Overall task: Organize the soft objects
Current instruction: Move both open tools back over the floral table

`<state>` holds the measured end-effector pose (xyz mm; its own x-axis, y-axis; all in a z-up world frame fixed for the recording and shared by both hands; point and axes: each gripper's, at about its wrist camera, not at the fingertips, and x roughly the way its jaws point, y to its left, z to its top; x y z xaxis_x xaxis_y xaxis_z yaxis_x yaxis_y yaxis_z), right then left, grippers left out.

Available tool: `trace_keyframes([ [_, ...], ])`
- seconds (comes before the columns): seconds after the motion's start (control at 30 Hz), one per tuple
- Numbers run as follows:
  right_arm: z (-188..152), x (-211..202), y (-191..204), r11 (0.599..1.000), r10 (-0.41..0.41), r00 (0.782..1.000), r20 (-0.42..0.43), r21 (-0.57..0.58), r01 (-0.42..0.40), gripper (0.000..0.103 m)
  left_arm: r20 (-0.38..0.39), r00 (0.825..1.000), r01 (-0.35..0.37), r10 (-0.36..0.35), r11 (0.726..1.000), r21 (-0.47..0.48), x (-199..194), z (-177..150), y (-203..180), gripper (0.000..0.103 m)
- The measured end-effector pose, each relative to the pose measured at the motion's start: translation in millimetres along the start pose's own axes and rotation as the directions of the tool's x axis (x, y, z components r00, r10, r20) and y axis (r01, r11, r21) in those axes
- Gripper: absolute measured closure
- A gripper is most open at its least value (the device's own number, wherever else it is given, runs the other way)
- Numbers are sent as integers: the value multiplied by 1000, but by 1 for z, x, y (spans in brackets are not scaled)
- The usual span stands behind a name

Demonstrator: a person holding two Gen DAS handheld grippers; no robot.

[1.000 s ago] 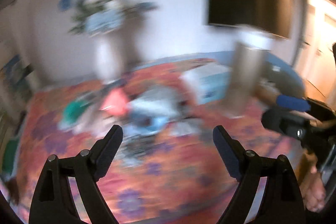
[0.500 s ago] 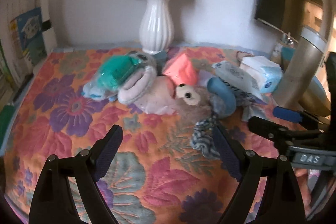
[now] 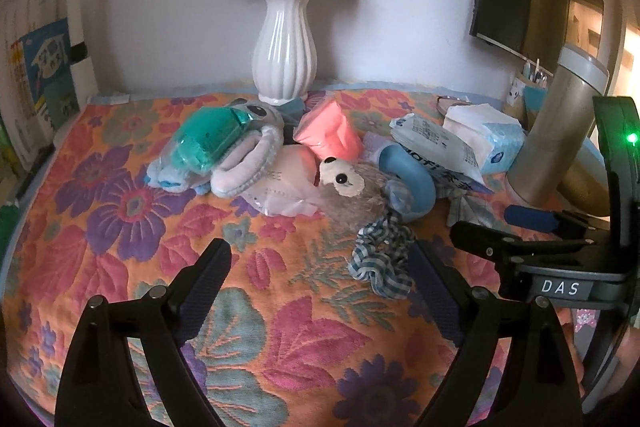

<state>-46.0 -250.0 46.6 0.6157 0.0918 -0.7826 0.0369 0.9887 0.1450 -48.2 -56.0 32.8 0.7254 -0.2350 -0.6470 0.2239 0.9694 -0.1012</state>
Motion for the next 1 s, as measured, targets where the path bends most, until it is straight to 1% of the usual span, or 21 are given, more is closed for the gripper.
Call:
trace_keyframes([
  [0.83,-2,2,7,1000,5,1000,1,-18,-5,12,-10,1000,-2,2,1000,-10,3,0,2,13],
  [1.0,-2,5,7,1000,-5,1000,-18,-16,5,12,-24,1000,-11,10,1000,-19,4,-1,4,13],
])
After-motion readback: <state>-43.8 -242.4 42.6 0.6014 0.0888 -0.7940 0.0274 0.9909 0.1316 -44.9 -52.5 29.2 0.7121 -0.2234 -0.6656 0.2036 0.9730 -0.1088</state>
